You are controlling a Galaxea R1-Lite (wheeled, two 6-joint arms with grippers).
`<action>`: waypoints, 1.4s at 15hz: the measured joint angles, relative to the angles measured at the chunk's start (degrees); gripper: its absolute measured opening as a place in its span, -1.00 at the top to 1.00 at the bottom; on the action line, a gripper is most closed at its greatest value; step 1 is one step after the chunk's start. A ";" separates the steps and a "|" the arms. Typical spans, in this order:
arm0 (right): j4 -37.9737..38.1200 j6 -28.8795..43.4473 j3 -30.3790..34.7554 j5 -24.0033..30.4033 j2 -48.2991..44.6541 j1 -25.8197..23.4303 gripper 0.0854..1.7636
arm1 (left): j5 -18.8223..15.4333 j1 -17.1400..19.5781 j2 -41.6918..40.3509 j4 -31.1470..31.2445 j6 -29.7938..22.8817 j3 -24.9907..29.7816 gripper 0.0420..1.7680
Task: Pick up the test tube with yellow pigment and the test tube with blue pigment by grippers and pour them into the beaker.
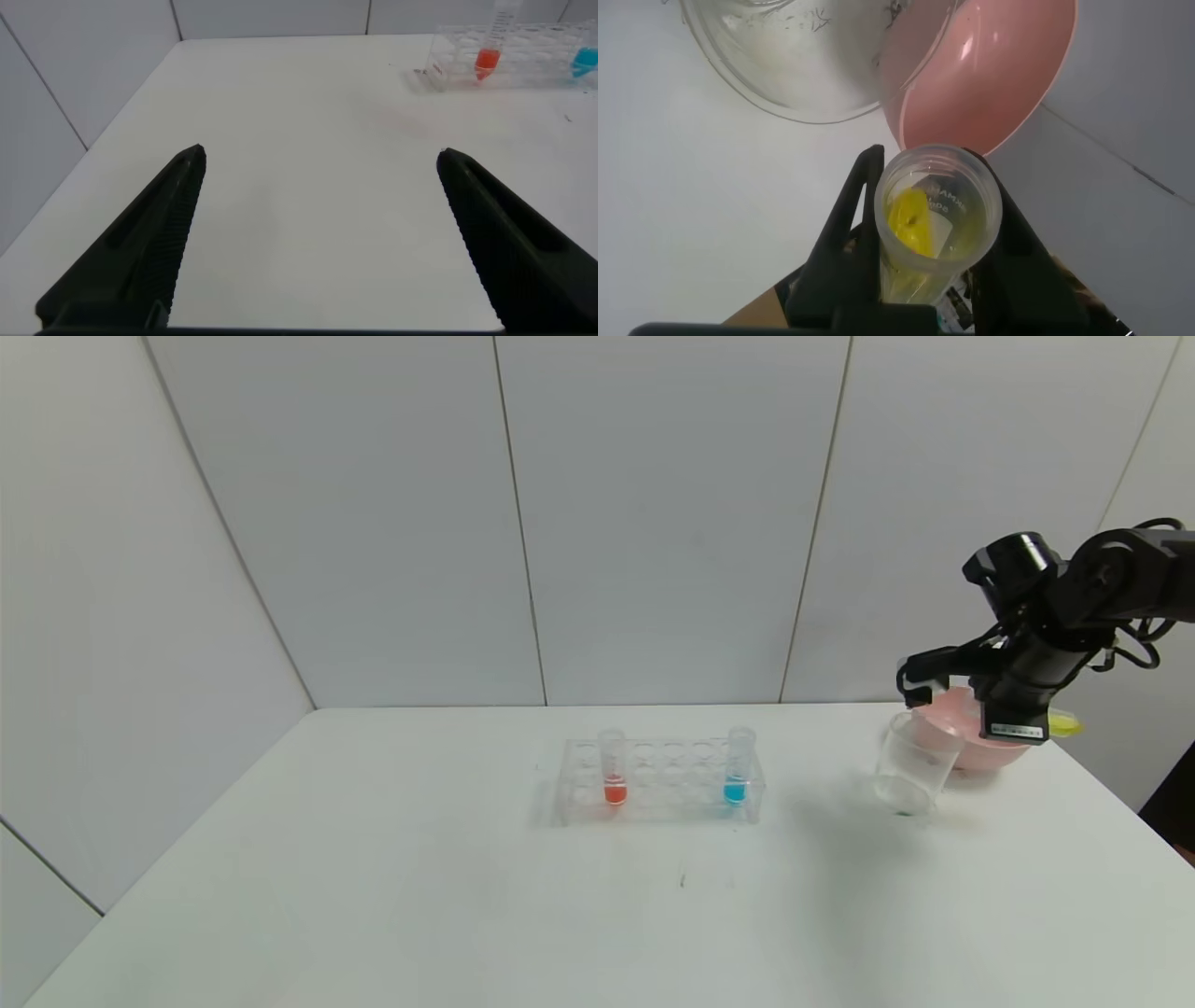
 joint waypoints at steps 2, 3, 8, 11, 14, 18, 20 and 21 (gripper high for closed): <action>-0.35 -0.37 0.00 -0.74 0.39 0.09 0.40 | -0.02 0.00 0.00 0.00 0.00 0.00 -1.00; -0.33 -0.83 0.00 -0.90 0.56 0.16 0.40 | 0.00 0.00 0.00 0.00 0.00 0.00 -1.00; -0.78 -3.34 0.00 -3.78 0.55 0.41 0.40 | 0.00 0.00 0.00 0.00 0.02 0.00 -1.00; -1.12 -4.77 0.00 -5.08 0.11 1.21 0.40 | 0.02 0.00 0.00 0.00 0.00 0.00 -1.00; -0.98 -5.80 0.00 -8.89 -0.30 2.23 0.40 | 0.02 0.00 0.00 0.00 0.02 0.00 -1.00; -0.87 -7.36 0.00 -12.95 -0.77 3.33 0.40 | 0.02 0.00 0.00 0.00 0.02 0.00 -1.00; -0.89 -8.68 0.00 -15.19 -0.77 3.72 0.40 | 0.00 0.00 0.00 0.02 0.00 0.00 -1.00; -0.98 -9.36 0.00 -16.48 -0.79 3.85 0.40 | 0.00 0.00 0.00 0.00 0.00 0.00 -1.00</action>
